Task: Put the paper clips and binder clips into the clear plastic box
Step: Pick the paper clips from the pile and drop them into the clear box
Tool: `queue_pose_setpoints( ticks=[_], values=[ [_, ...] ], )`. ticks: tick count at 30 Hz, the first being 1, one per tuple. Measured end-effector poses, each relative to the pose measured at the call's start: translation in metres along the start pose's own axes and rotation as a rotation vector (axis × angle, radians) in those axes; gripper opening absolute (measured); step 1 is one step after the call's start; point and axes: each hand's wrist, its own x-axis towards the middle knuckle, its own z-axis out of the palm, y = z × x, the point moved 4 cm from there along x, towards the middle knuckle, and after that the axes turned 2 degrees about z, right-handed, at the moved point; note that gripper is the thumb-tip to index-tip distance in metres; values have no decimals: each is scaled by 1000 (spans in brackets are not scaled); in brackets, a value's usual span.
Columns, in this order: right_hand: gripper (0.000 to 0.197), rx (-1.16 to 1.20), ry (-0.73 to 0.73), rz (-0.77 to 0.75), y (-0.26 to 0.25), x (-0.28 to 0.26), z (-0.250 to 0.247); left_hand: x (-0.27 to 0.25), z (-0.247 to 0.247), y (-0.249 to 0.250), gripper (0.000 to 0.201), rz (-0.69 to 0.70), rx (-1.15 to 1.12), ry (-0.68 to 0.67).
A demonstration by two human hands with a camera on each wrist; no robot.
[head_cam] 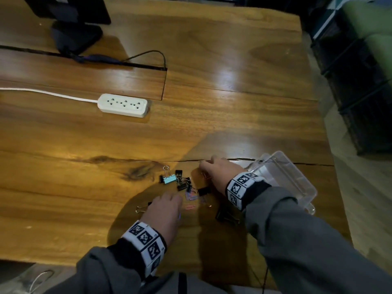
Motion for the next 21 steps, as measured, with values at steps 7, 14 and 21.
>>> queue_pose_setpoints(
  ticks=[7,14,21],
  values=[
    [50,-144,-37,-138,-8,8,1,-3,-2,-6,19,-12,-7,-42],
    [17,18,-25,-15,3,10,2,6,3,3,12,21,-6,-31],
    [16,112,13,82,8,6,10,0,16,16,35,141,141,-61]
  ],
)
